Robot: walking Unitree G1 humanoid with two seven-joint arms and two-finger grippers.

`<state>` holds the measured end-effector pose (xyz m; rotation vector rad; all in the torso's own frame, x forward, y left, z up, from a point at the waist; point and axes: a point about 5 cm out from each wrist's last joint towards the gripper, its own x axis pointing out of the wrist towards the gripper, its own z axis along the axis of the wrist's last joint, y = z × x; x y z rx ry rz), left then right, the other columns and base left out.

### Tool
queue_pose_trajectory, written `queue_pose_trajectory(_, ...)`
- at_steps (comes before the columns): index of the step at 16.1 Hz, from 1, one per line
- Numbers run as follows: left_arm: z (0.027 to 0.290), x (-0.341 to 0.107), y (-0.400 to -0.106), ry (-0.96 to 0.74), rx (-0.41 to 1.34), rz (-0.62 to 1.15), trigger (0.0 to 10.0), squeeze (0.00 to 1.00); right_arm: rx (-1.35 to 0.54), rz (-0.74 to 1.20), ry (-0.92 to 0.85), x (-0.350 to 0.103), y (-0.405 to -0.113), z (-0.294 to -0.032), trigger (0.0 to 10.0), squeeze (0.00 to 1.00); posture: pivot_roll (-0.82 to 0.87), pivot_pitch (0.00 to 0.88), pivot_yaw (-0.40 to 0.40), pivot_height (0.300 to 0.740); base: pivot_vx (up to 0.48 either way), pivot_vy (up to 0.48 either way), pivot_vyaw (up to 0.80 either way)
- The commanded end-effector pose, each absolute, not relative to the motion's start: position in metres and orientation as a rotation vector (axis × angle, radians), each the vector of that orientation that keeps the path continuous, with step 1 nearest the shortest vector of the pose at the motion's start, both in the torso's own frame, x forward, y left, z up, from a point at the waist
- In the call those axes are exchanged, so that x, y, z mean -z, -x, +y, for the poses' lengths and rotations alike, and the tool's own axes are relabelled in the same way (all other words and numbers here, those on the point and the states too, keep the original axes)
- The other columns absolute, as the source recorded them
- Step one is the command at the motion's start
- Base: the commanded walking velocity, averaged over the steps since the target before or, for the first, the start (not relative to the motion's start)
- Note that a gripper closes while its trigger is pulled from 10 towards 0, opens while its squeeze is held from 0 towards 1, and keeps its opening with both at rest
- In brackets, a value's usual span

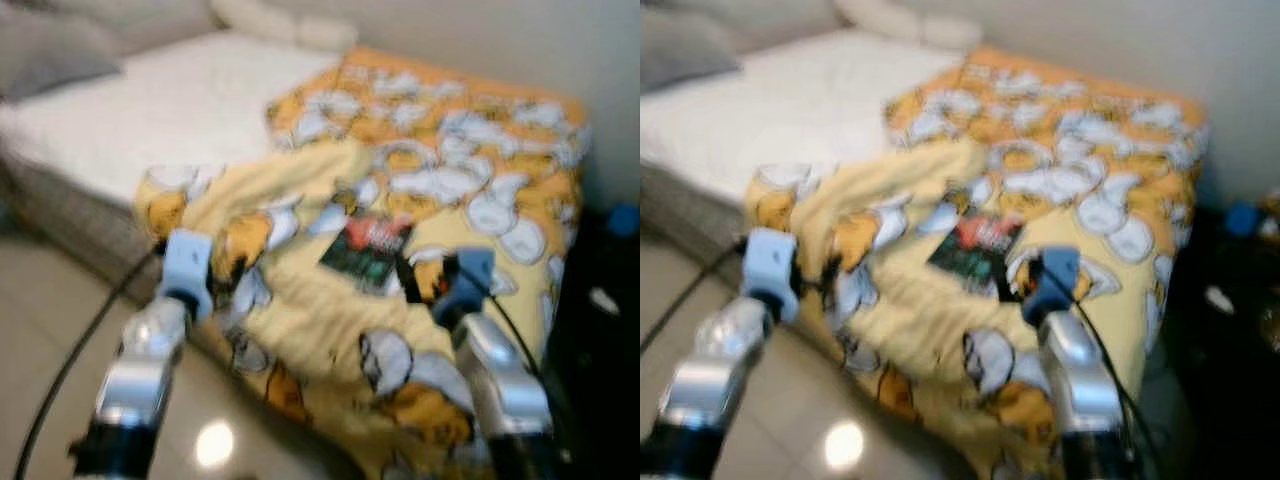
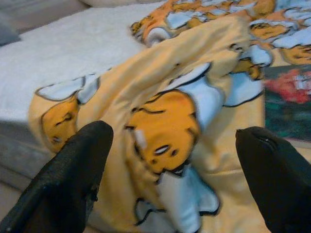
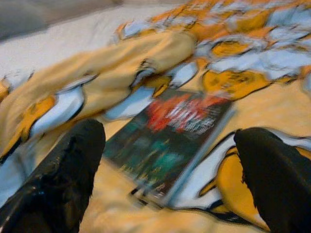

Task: Clean up the room

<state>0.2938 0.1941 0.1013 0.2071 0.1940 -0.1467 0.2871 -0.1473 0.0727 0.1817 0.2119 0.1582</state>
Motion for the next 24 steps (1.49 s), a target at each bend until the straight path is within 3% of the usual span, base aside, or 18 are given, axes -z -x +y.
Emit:
queue_pose_trajectory(1,0.188,-0.105,-0.296,-0.201,0.166,0.182,10.0,0.33,-0.124,0.214,-0.175,-0.073,-0.287,-0.156,10.0,0.00,0.02,0.000,-0.040,0.740,0.285,0.000,0.00)
queue_pose_trajectory(9,0.190,-0.104,-0.296,-0.205,0.168,0.185,10.0,0.33,-0.143,0.215,-0.172,-0.072,-0.287,-0.154,10.0,0.00,0.02,0.000,-0.039,0.740,0.283,0.000,0.00)
queue_pose_trajectory(12,0.190,-0.104,-0.296,-0.213,0.167,0.185,10.0,0.32,-0.157,0.209,-0.169,-0.073,-0.287,-0.152,10.0,0.00,0.02,0.000,-0.039,0.740,0.274,0.000,0.70)
queue_pose_trajectory(20,0.188,-0.103,-0.296,-0.226,0.175,0.186,10.0,0.27,-0.165,0.232,-0.197,-0.069,-0.285,-0.152,10.0,0.00,0.02,0.000,-0.040,0.740,0.000,0.000,0.00)
queue_pose_trajectory(24,0.178,-0.104,-0.293,-0.251,0.263,0.187,10.0,0.27,-0.144,0.253,-0.182,-0.067,-0.284,-0.155,10.0,0.00,0.00,0.000,-0.025,0.740,0.000,0.000,0.00)
